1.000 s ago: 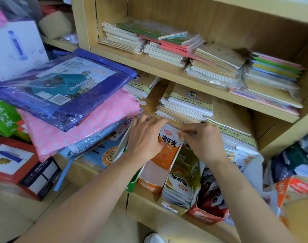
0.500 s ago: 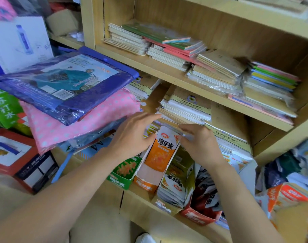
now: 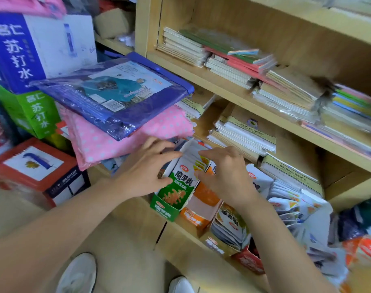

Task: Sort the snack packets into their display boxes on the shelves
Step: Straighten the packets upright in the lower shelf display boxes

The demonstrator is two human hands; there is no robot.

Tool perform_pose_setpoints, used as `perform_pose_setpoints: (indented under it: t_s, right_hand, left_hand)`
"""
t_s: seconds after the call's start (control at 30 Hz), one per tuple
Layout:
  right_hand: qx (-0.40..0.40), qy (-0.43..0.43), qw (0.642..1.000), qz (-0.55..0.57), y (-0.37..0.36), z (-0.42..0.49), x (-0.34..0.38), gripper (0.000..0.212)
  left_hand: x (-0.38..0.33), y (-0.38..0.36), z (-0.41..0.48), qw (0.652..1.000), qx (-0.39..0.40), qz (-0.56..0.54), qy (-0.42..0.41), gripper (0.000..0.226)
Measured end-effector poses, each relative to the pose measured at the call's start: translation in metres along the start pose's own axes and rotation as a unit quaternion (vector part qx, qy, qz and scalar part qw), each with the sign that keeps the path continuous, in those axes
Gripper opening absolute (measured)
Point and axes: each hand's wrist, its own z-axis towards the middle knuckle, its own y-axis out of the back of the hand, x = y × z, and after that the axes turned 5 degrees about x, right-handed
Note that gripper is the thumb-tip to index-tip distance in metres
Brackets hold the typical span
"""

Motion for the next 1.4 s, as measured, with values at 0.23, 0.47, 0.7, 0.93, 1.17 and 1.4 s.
perform_pose_setpoints:
  t_s: [0.23, 0.47, 0.7, 0.93, 1.17, 1.4]
  right_hand:
    - [0.056, -0.079, 0.990, -0.107, -0.017, 0.025, 0.004, 0.055]
    - [0.046, -0.107, 0.993, -0.032, -0.020, 0.037, 0.000, 0.028]
    - [0.034, -0.062, 0.998, 0.000, -0.021, 0.041, -0.002, 0.017]
    - [-0.079, 0.000, 0.986, 0.145, -0.007, 0.033, -0.008, 0.018]
    - [-0.064, -0.023, 0.998, 0.019, -0.024, 0.030, -0.022, 0.027]
    - [-0.018, -0.054, 0.997, 0.052, -0.010, 0.024, -0.026, 0.070]
  left_hand:
    - [-0.011, -0.013, 0.007, 0.994, 0.080, 0.066, 0.046, 0.104]
    - [-0.013, -0.024, 0.012, 0.995, 0.038, 0.062, 0.067, 0.101]
    - [-0.016, -0.023, 0.007, 0.996, 0.023, 0.025, 0.084, 0.087]
    - [-0.022, -0.015, 0.022, 0.984, -0.032, -0.034, 0.170, 0.081]
    - [-0.027, -0.029, 0.029, 0.978, 0.015, -0.009, 0.209, 0.049]
    - [-0.021, -0.030, 0.029, 0.974, 0.039, -0.044, 0.220, 0.051]
